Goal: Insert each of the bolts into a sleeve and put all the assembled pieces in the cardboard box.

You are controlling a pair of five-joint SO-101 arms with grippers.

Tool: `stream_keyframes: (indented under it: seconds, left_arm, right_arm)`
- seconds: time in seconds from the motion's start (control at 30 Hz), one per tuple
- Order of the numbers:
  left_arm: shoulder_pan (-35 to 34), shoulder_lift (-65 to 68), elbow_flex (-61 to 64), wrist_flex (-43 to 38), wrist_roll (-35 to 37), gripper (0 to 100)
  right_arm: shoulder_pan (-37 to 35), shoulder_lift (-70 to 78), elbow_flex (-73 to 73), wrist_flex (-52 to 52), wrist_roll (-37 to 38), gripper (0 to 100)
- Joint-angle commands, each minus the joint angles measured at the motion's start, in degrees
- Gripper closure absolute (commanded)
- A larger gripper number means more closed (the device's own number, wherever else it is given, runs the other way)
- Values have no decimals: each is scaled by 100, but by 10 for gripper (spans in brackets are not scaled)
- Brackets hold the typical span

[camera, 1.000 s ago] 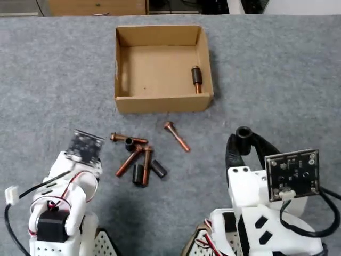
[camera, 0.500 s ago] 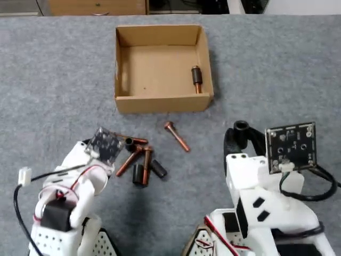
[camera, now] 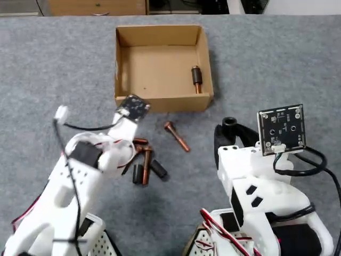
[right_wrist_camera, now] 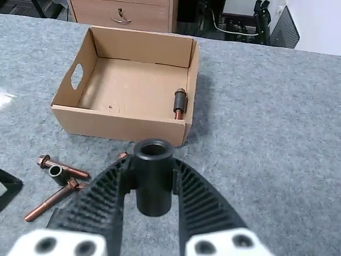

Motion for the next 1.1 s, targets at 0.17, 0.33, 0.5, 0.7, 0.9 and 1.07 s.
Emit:
stream_keyframes:
  seconds: [0.17,0.33,0.5,0.7,0.9,1.07]
  left_arm:
    - [53,919,-273,-176,-844,981]
    - [53,945,132,-905,-1204,981]
    - [53,945,668,-1459,-1723,979]
    - [-105,936,730,-1503,-1714,961]
    - [-448,936,826,-1802,-1723,877]
    - [-440,989,993,-2048,-1626,895]
  right_arm:
    - [-92,66,347,-185,-35,997]
    - [-119,66,347,-193,-35,997]
    - [-119,84,356,-193,-35,997]
    - [-119,101,382,-325,-35,997]
    - [-119,101,382,-466,-35,997]
    - [-119,110,382,-475,-35,997]
